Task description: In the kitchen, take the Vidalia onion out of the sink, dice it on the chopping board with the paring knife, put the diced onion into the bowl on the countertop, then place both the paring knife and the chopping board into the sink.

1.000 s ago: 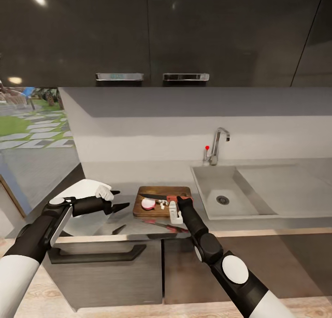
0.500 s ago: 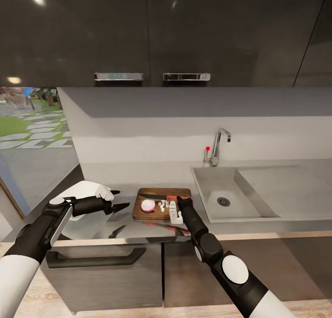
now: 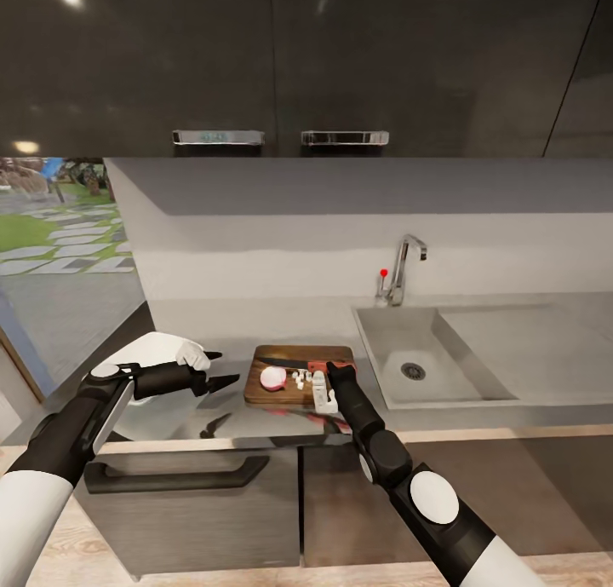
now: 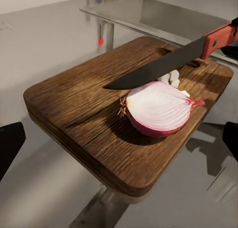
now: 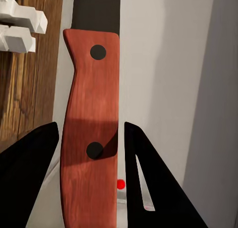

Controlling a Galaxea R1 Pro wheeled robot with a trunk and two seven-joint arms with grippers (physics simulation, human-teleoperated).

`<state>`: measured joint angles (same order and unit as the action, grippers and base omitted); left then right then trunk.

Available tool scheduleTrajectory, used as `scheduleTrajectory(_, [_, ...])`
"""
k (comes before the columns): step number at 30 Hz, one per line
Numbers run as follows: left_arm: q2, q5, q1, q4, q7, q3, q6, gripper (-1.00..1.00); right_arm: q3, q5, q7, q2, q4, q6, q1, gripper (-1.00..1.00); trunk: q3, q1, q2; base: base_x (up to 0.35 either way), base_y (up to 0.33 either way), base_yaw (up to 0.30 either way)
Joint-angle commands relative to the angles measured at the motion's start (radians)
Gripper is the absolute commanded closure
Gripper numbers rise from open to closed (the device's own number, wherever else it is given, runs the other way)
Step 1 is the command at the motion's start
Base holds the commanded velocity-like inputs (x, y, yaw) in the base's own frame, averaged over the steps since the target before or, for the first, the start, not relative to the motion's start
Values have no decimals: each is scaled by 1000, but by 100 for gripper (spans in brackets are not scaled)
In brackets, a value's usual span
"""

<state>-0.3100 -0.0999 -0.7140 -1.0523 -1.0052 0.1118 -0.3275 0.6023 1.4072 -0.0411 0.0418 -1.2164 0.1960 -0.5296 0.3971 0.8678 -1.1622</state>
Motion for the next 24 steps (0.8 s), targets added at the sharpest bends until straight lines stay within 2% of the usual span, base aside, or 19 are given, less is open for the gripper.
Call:
scheduleTrajectory(1, [-1,-9,-1,0,0,3,-10,-100,4,10,-5,1,-2,8,-1,100,1,0,-1,0,0,0])
scheduleTrajectory(5, [-1,-10,-1,-1,0,3,-11,-100,4,10,-5,1,-3,8,-1,100,7,8,-15,0,0,0])
scheduleTrajectory(16, [-1,-9,0,-2,0,2,-12,-100,4,10,-5,1,-3,8,-1,100,7,8,-15,0,0,0])
scheduleTrajectory(20, [-1,-10,-1,-2,0,1,-12,-100,4,10,-5,1,-3,8,-1,100,20,23,-43,0,0,0])
scheduleTrajectory(24, [-1,-10,-1,-3,0,0,-12,-100,4,10,-5,0,-3,8,-1,100,20,23,-43,0,0,0])
